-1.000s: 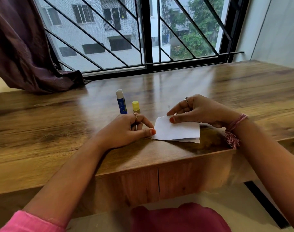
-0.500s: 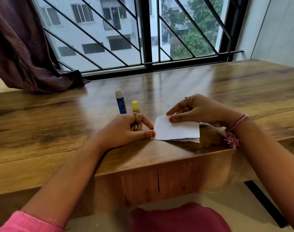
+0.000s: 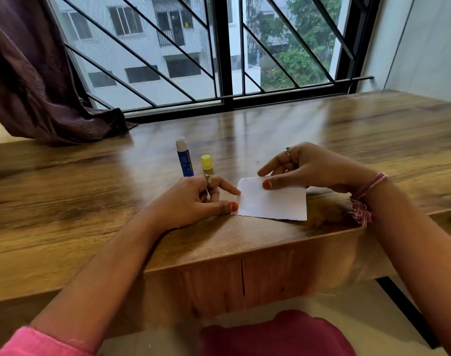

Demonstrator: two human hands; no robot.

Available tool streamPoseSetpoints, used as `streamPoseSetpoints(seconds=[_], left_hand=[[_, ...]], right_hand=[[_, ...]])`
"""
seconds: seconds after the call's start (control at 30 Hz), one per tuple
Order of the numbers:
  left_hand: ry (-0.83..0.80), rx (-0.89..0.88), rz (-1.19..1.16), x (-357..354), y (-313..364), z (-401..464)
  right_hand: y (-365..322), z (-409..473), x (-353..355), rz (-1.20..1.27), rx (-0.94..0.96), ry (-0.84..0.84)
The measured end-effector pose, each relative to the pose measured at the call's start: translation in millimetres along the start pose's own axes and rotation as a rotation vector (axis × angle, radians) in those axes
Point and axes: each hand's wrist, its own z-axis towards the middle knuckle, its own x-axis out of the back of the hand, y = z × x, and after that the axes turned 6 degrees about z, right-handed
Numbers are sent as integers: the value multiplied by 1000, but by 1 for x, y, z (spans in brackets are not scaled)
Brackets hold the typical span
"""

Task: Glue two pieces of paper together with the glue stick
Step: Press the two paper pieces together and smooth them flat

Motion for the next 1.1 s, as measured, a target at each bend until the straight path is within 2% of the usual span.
streamPoseSetpoints(seconds=[0.17, 1.1], left_hand=[[-10, -6, 6, 0, -1, 0], [-8, -24, 11, -1, -3, 0]], right_hand=[[0, -2, 5, -14, 0, -37], [-11, -7, 7, -227, 12, 15]])
